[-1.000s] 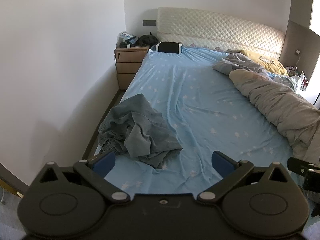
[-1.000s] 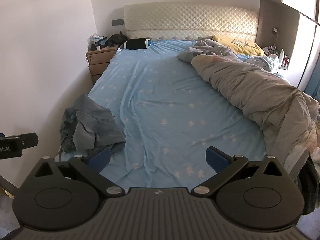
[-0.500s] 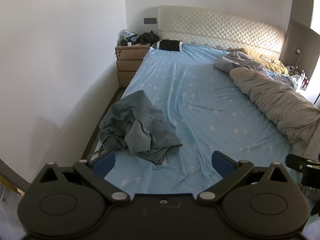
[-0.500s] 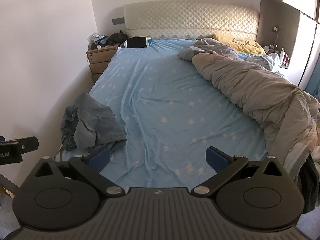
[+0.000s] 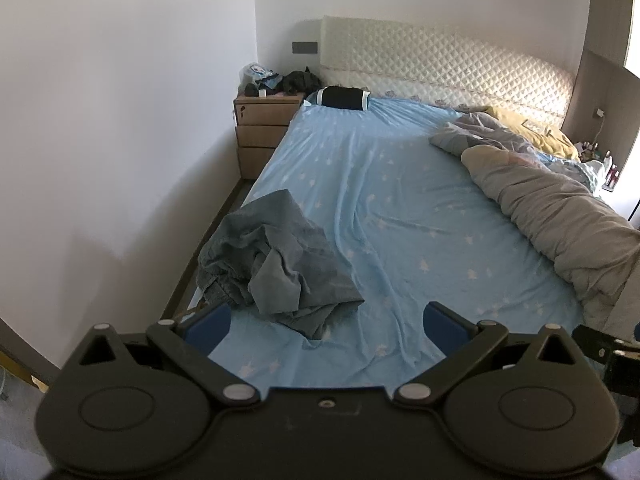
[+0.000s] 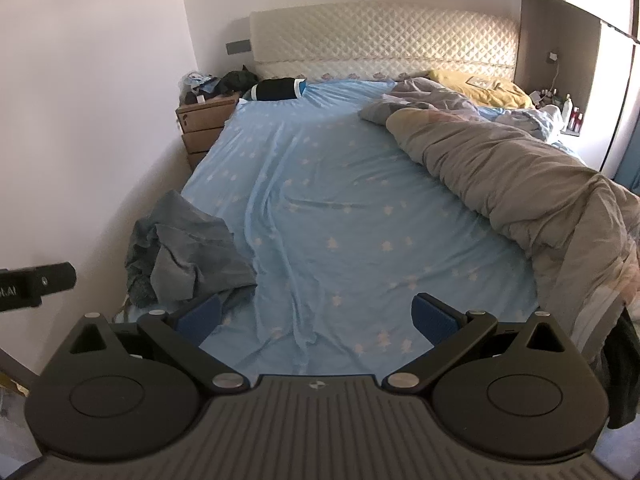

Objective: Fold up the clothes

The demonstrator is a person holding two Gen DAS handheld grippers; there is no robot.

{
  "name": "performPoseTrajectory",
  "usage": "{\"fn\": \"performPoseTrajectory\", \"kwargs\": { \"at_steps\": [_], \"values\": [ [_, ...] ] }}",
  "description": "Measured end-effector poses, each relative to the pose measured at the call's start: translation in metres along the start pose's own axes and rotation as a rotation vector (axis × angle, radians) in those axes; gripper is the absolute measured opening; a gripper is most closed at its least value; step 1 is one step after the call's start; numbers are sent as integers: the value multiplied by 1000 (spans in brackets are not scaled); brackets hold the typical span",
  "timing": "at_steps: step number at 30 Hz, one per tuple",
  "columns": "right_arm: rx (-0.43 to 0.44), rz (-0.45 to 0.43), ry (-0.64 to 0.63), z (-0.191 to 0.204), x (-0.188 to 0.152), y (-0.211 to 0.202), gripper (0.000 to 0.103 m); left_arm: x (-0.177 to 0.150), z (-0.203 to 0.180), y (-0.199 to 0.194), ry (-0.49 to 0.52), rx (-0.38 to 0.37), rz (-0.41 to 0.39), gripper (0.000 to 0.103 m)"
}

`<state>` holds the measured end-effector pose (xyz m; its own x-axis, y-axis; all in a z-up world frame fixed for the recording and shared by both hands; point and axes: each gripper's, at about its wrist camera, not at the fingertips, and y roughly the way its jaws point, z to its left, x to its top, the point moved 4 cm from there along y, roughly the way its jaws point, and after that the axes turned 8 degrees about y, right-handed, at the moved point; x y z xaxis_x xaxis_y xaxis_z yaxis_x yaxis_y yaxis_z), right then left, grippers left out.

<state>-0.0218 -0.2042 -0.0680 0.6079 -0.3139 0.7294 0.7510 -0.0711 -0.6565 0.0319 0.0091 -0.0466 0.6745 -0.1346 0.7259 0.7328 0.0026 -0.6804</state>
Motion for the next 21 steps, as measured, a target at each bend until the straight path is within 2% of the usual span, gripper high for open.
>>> {"fn": "performPoseTrajectory", "kwargs": {
  "at_steps": [4,21],
  "values": [
    [-12,5,4,-1,1,3,103,-1,-3,2,4,-31,1,103],
    [-15,24,35,-10,10,1,103,-5,-18,-2,48,-54,9,103]
  ]
}}
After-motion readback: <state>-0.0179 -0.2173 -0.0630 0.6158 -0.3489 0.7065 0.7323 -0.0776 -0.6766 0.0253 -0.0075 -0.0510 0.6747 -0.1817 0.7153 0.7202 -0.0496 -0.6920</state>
